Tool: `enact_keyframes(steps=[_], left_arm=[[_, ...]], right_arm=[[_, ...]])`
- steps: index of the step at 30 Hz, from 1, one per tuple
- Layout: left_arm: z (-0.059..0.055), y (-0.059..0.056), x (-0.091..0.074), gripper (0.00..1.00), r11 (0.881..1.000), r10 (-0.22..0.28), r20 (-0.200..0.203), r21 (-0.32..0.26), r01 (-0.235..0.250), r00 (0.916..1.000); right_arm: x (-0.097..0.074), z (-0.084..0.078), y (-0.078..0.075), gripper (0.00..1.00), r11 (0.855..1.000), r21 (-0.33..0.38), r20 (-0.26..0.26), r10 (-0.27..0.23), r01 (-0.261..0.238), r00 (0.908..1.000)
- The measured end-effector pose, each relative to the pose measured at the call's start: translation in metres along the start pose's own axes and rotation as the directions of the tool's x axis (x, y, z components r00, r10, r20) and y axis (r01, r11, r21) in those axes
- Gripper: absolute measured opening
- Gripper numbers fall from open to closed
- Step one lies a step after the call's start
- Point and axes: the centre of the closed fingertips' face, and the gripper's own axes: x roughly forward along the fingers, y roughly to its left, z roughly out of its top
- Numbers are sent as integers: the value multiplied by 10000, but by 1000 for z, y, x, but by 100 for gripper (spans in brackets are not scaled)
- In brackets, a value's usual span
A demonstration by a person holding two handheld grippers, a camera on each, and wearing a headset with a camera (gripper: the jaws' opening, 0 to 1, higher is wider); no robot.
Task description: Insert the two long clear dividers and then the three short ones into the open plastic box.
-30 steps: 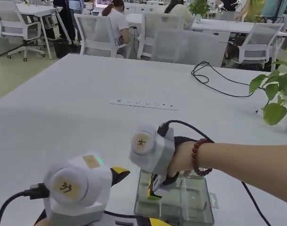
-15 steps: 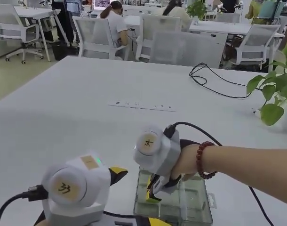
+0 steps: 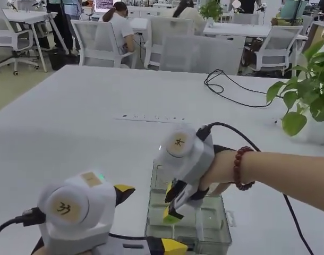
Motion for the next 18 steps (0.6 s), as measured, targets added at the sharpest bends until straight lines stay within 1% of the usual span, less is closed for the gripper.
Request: enact_keyframes(steps=[4,7,12,15,18], left_arm=[[3,-1,-2,90,9999,68,71,-75,-68,10000],[5,-1,-4,90,9998,158,118,-98,-156,9998],[2,-2,-5,91,9997,217,80,-150,-216,9997],[1,-4,-6,92,9996,251,10,-151,-251,9997],[1,-5,-6,92,9995,260,26,-171,-260,9997]], right_arm=[[-11,-11,0,32,9997,175,78,-172,171,9998],[-19,-18,2,33,9994,294,234,-215,208,9995],[-31,-31,3,36,9976,597,470,-371,343,9982],[-39,-41,5,37,9965,720,535,-455,416,9975],[-46,-52,5,39,9943,957,603,-529,470,9968]])
